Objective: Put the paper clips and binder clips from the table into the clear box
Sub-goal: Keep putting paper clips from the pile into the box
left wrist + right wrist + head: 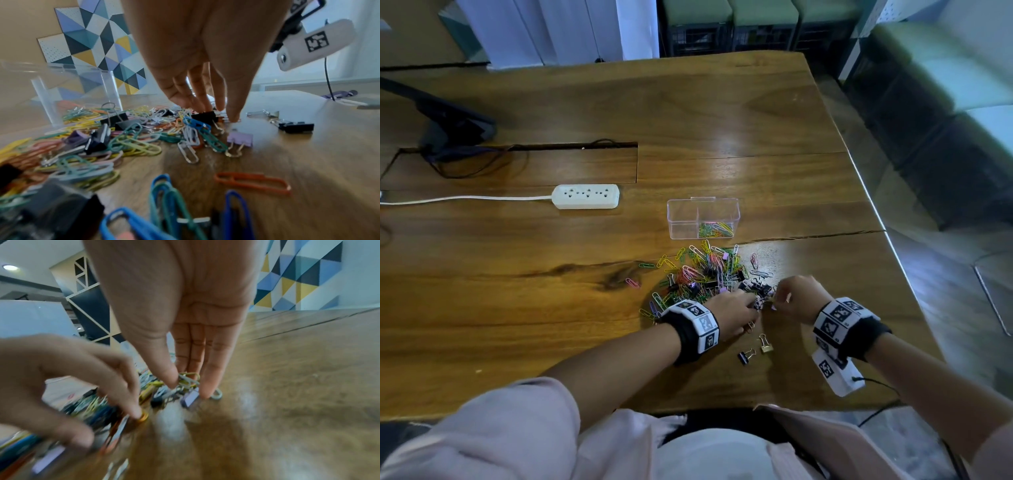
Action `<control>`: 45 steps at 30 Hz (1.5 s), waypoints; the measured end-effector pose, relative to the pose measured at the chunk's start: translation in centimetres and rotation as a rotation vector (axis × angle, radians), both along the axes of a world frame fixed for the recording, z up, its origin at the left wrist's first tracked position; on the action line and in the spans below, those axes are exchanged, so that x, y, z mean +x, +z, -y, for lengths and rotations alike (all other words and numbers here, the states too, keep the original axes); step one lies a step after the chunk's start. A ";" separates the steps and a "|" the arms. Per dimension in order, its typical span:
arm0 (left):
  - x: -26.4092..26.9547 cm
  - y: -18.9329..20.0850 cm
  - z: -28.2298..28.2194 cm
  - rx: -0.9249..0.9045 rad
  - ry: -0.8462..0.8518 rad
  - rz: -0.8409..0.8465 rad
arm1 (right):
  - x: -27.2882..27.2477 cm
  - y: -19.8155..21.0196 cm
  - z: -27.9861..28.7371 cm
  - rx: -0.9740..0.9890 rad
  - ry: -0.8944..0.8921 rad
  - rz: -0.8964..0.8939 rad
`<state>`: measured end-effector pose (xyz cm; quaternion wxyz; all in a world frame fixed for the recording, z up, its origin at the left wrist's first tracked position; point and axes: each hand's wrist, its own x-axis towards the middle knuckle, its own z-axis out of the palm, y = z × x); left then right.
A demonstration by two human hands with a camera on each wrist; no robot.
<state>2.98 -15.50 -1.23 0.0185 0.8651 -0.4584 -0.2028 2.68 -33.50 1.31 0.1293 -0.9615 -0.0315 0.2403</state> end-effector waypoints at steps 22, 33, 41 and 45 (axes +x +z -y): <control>-0.6 -0.8 -0.5 0.082 -0.239 0.360 | 13.2 5.0 -5.8 0.213 -0.085 0.342; -0.4 0.2 -0.2 0.192 -0.097 0.153 | 15.2 4.2 -8.2 0.075 -0.042 0.320; -0.2 1.3 0.2 0.271 -0.206 0.176 | 14.4 3.1 -7.3 0.124 0.033 0.314; -0.5 1.2 -0.3 0.234 -0.278 0.241 | 12.9 2.8 -6.3 0.179 0.043 0.354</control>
